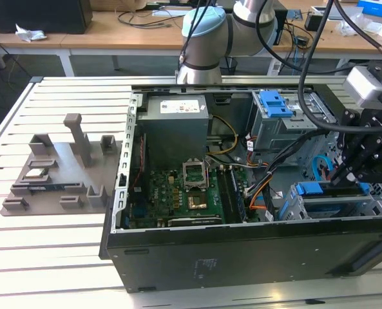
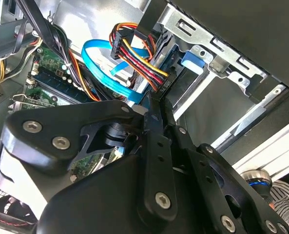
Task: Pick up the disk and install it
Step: 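Insert the second disk wire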
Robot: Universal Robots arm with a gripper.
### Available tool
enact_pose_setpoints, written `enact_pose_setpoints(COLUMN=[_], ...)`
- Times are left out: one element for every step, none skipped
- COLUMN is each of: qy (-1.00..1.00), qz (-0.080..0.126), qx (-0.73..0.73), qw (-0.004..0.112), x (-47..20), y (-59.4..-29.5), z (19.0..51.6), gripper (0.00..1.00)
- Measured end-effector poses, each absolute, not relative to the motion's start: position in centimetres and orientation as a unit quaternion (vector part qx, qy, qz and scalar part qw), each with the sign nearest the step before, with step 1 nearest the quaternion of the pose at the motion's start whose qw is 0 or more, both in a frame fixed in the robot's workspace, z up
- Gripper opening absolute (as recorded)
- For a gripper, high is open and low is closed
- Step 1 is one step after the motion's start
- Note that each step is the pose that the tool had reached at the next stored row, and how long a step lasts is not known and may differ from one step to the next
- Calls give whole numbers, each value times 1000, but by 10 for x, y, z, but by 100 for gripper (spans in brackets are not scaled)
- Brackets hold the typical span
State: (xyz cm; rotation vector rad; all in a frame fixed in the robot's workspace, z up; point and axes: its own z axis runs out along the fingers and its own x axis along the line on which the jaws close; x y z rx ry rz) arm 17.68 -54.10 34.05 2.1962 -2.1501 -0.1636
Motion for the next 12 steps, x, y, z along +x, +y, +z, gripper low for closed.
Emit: enact_pose_setpoints(qy=[-698, -698, -698, -698, -698, -698, -698, -698, -698, -698, -698, -698], qz=[-53, -53, -53, -53, -53, -53, -53, -53, -53, -53, -53, -53], qx=[713, 713, 713, 713, 713, 713, 713, 713, 713, 713, 713, 713], qw=[32, 32, 32, 32, 32, 32, 32, 32, 32, 32, 32, 32], x=[177, 177, 177, 177, 177, 177, 177, 177, 177, 177, 177, 177], y=[-541, -541, -541, -541, -541, -541, -541, -541, -541, -541, -541, -541], z=[340, 340, 340, 340, 340, 340, 340, 340, 341, 343, 349, 352], gripper=[16, 16, 16, 16, 16, 17, 17, 24, 24, 24, 24, 24])
